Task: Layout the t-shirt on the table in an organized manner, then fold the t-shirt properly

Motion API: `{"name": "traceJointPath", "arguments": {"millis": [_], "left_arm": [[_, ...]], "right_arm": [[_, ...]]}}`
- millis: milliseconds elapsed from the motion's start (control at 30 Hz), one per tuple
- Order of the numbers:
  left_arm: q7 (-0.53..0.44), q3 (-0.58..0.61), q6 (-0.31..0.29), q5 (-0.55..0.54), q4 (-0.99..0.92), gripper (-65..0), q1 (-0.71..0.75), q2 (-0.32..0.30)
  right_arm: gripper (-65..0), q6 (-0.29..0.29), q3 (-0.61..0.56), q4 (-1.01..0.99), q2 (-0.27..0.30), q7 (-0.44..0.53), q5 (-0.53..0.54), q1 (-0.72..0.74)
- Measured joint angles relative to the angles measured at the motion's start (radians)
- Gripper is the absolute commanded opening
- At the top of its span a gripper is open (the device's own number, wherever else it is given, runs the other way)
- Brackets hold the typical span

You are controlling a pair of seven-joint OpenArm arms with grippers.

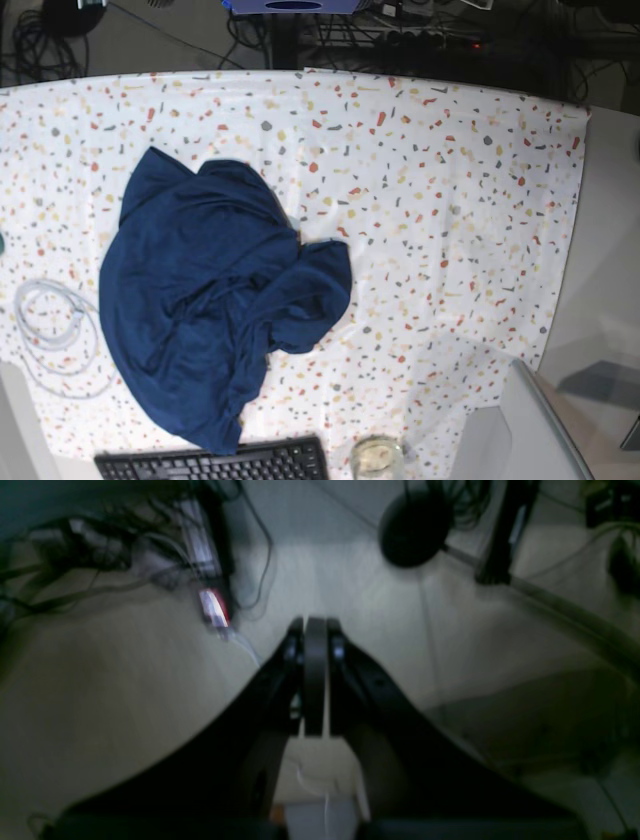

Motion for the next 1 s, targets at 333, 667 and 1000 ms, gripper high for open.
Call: {"name": "traceJointPath", "arguments": {"millis": [333, 667, 1000], "left_arm": [[0.163, 0.148, 0.027, -0.177, 0.156, -65.0, -0.361, -0.013], [0.456, 0.294, 0.029, -0.163, -0.015, -65.0, -0.881, 0.319], [0.325, 0.489, 0.024, -0.06, -0.76, -65.0, -1.287, 0.496]], "right_arm": [[-65.0, 0.005, 0.004, 0.018, 0.055, -0.09, -0.005, 0.366], [-64.8, 0.177, 0.007, -0.042, 0.162, -0.307, -0.002, 0.785], [-65.0, 0.509, 0.142, -0.454, 0.164, -0.37, -0.014, 1.083]]}}
